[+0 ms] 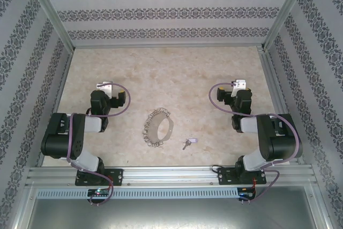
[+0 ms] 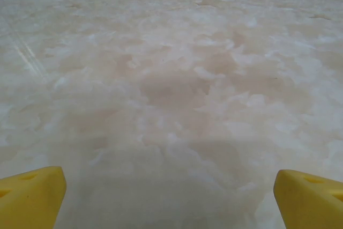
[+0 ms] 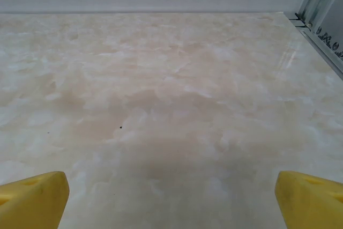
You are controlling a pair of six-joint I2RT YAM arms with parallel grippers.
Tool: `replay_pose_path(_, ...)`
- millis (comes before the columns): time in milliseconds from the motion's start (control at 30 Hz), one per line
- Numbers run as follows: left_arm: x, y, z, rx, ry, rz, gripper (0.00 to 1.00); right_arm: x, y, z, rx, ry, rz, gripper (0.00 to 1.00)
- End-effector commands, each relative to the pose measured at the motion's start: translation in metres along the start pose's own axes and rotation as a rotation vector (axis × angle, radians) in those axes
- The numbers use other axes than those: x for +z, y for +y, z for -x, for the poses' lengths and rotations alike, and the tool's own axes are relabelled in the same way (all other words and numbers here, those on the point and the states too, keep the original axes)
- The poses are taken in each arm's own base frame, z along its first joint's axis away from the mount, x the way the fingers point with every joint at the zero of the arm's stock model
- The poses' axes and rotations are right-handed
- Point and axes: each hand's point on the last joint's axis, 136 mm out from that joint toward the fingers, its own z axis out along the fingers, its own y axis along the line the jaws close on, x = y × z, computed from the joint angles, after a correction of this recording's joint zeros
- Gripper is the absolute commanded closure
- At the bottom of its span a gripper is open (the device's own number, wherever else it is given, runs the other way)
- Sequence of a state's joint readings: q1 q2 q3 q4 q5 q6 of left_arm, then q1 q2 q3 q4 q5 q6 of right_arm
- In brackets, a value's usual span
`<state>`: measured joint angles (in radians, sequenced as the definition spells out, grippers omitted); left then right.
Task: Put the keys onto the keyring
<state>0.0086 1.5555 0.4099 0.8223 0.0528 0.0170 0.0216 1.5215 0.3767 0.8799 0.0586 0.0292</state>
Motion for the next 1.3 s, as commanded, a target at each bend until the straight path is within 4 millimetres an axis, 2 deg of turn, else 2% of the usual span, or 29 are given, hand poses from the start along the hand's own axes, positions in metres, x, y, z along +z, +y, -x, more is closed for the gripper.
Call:
replay_pose_path(0,0.002,0.001,0.002,-0.020,0.000,-0.006,0.00,0.000,0.002,0.012,0.000,-0.035,0.018,0.02)
replay_pose_path(1067,0.002,0.001,0.003,-0.021,0.005,-0.003,0.00,-0.002,-0.001,0.015,0.040,-0.048,0.054,0.02)
replay_pose_path(1233,-0.004,0.019,0.018,-0.064,0.109,0.099,0.00,-0.014,-0.020,0.030,0.077,0.016,-0.086,0.02)
replay_pose_path(1267,-0.005,0.022,0.029,-0.076,0.115,0.120,0.00,-0.016,-0.021,0.035,0.087,0.028,-0.091,0.02)
